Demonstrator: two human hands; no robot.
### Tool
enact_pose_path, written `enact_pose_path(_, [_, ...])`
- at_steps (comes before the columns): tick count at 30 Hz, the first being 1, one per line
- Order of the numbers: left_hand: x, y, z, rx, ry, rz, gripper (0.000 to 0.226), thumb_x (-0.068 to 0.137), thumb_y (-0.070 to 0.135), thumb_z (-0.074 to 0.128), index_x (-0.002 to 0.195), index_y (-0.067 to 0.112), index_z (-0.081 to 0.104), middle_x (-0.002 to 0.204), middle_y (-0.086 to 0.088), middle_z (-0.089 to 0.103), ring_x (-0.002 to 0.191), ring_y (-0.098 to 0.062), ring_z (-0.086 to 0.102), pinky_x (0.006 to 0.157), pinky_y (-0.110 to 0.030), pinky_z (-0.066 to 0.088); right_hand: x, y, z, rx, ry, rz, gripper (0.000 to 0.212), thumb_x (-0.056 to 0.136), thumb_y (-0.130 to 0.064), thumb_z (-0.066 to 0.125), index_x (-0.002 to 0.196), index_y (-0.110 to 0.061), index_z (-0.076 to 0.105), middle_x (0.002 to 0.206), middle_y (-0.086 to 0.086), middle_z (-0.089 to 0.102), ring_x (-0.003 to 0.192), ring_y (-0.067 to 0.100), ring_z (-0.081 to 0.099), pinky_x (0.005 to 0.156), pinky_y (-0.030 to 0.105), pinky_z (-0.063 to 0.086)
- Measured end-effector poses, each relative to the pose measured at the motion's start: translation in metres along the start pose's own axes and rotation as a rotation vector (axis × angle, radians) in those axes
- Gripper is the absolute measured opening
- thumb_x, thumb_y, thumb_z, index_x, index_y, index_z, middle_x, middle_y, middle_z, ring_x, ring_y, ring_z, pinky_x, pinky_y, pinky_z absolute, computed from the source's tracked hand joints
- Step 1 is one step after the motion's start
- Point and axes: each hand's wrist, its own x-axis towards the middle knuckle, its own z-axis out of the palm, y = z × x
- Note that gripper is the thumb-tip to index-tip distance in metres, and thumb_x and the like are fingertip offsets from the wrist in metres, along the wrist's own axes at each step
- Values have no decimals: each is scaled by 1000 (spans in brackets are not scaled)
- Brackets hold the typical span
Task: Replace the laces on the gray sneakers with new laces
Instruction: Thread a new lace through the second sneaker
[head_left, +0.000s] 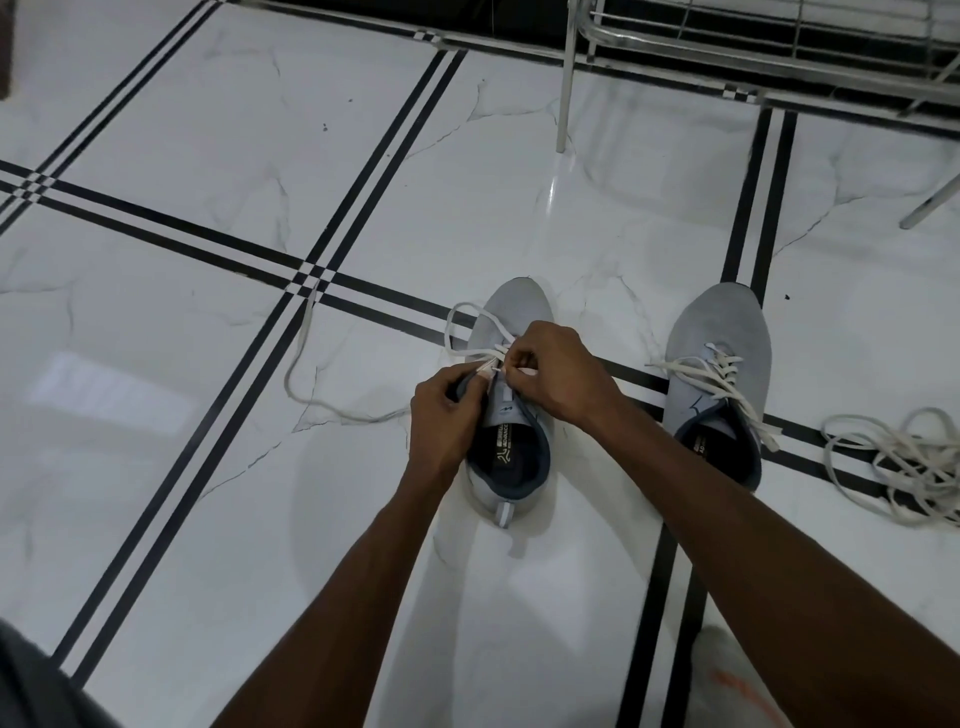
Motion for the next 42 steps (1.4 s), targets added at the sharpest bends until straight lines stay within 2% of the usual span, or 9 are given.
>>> enact_pose_path(10, [2,4,-6,-41,-91,-30,28,105,34,55,108,18,78,101,3,77,99,-13,71,90,-33,57,5,7,9,-8,2,66,10,89,-22,71,85,-14,75,88,-4,54,82,15,57,73,36,50])
enact_pose_path(16, [6,-1,0,-38,-51,-63,15,98,23,67,107,15,75,103,2,77,98,-15,72,94,-44,59,-7,3,12,89,305,237,17,73,-23,85,75,-20,68,94,-3,52,92,12,49,78,25,43])
enact_pose_path(19, [8,-1,4,15,8,-46,17,96,28,71,103,13,75,97,1,76,92,-15,73,89,-43,61,-20,-1,13,39,286,268,21,82,-43,78,81,-23,75,96,-4,51,99,11,41,81,25,38])
enact_pose_path(26, [5,2,11,87,32,74,7,99,21,65,100,16,69,93,6,74,88,-4,70,80,-20,57,-20,-11,15,319,199,268,44,86,-32,73,44,-26,59,41,-9,49,40,6,41,49,23,34])
enact_pose_path(31, [3,-1,4,75,230,-85,13,101,20,57,104,9,63,96,0,68,86,-13,64,75,-28,52,-23,-6,19,465,254,390,31,75,-11,70,48,-27,66,49,-9,60,52,2,53,57,25,45])
enact_pose_path(34, [5,-5,-18,103,466,-302,16,100,18,54,106,5,62,98,-3,64,90,-18,62,76,-28,50,-24,-6,23,386,276,427,24,76,-25,70,59,-41,65,89,-4,64,90,12,60,84,31,51])
enact_pose_path(37, [1,-10,-21,320,377,-81,20,94,20,65,111,10,62,110,0,60,110,-18,50,89,-30,42,-26,-8,24,360,208,463,9,80,-30,71,73,-36,72,113,0,48,114,22,51,101,40,47])
enact_pose_path(39, [1,-10,-13,433,258,196,25,92,23,68,115,15,61,117,3,59,115,-16,45,94,-29,35,-27,-9,21,351,196,460,6,82,-27,71,78,-30,74,112,-1,43,116,21,49,104,41,45])
enact_pose_path(42, [0,-1,3,463,67,293,15,98,34,62,106,24,69,108,8,69,107,-15,57,95,-39,35,-28,-13,16,334,205,445,5,81,-29,73,82,-27,78,106,-3,44,115,21,49,104,42,44])
